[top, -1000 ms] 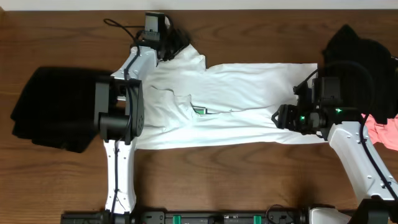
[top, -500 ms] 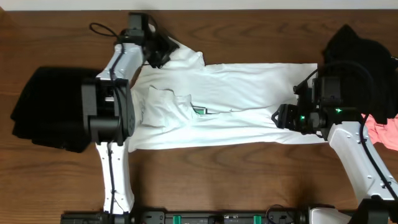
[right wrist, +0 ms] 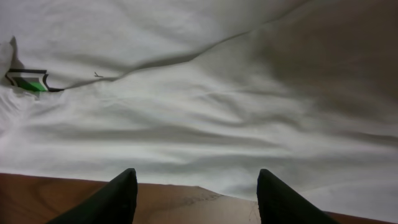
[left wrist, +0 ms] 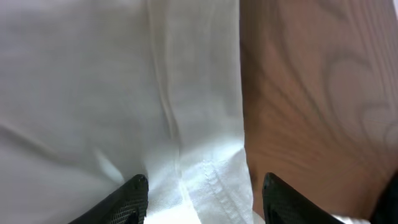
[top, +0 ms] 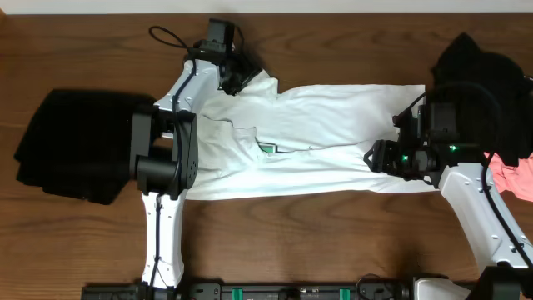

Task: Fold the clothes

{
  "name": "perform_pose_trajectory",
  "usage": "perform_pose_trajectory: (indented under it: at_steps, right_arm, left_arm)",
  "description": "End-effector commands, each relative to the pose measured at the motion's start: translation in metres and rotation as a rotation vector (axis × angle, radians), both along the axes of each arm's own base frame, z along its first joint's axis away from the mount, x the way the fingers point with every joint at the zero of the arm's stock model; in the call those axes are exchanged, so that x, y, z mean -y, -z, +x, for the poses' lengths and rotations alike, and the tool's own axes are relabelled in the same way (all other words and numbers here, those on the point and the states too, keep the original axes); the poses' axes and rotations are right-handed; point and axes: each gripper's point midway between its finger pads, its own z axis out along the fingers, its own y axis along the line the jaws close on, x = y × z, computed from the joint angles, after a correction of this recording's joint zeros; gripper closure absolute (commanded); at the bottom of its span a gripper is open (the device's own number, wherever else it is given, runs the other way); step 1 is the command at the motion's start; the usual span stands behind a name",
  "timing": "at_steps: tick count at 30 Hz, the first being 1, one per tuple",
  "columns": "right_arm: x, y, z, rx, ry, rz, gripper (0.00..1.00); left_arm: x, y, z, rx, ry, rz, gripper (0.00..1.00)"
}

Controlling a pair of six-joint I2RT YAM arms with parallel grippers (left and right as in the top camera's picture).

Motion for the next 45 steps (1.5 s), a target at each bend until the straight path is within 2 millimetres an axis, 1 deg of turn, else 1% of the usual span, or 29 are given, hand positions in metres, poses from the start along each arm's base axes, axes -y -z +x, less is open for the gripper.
perform_pose_trajectory:
  at_steps: [1, 7, 8, 9, 10, 15, 22, 28, 32, 36, 39, 42, 44, 45]
  right_arm:
    - [0.002, -0.004, 0.004, 0.017, -0.009, -0.008, 0.40]
    - [0.002, -0.004, 0.004, 0.016, -0.009, -0.008, 0.40]
    - [0.002, -0.004, 0.004, 0.016, -0.009, -0.008, 0.41]
    - [0.002, -0.004, 0.004, 0.016, -0.009, -0.008, 0.41]
    - [0.002, -0.004, 0.004, 0.016, -0.009, -0.008, 0.41]
    - [0.002, -0.004, 0.004, 0.016, -0.009, -0.008, 0.40]
    - [0.002, -0.004, 0.004, 0.016, -0.009, -0.009, 0.40]
    - [0.002, -0.004, 0.004, 0.016, -0.009, -0.009, 0.40]
    - [0.002, -0.005, 0.005, 0.021, -0.009, -0.009, 0.41]
    - [0.002, -0.005, 0.005, 0.021, -0.008, -0.010, 0.40]
    - [0.002, -0.005, 0.006, 0.024, -0.008, -0.010, 0.41]
    - [0.002, -0.005, 0.005, 0.023, -0.008, -0.009, 0.41]
    - [0.002, -0.005, 0.006, 0.024, -0.008, -0.009, 0.41]
    - [0.002, -0.005, 0.006, 0.024, -0.008, -0.009, 0.41]
  left_arm:
    - [-0.020, 0.006, 0.006, 0.011, -0.064, 0.071, 0.41]
    - [-0.014, 0.024, 0.008, 0.009, -0.054, 0.070, 0.43]
    - [-0.014, 0.027, 0.008, 0.005, -0.054, 0.071, 0.49]
    - [-0.014, 0.028, 0.008, 0.004, -0.055, 0.072, 0.53]
    - [-0.014, 0.028, 0.010, 0.014, -0.055, 0.070, 0.58]
    - [-0.012, 0.022, 0.020, 0.059, -0.058, 0.059, 0.58]
    - [-0.010, 0.025, 0.023, 0.075, -0.055, 0.056, 0.58]
    - [-0.009, 0.018, 0.033, 0.128, -0.058, 0.053, 0.59]
    - [-0.009, 0.017, 0.035, 0.135, -0.059, 0.053, 0.59]
    - [-0.009, 0.021, 0.034, 0.138, -0.036, 0.068, 0.66]
    - [-0.008, 0.027, 0.032, 0.134, -0.020, 0.079, 0.69]
    - [-0.007, 0.027, 0.032, 0.149, 0.013, 0.097, 0.72]
    - [-0.007, 0.026, 0.032, 0.163, 0.038, 0.111, 0.79]
    - [-0.007, 0.027, 0.032, 0.168, 0.049, 0.117, 0.86]
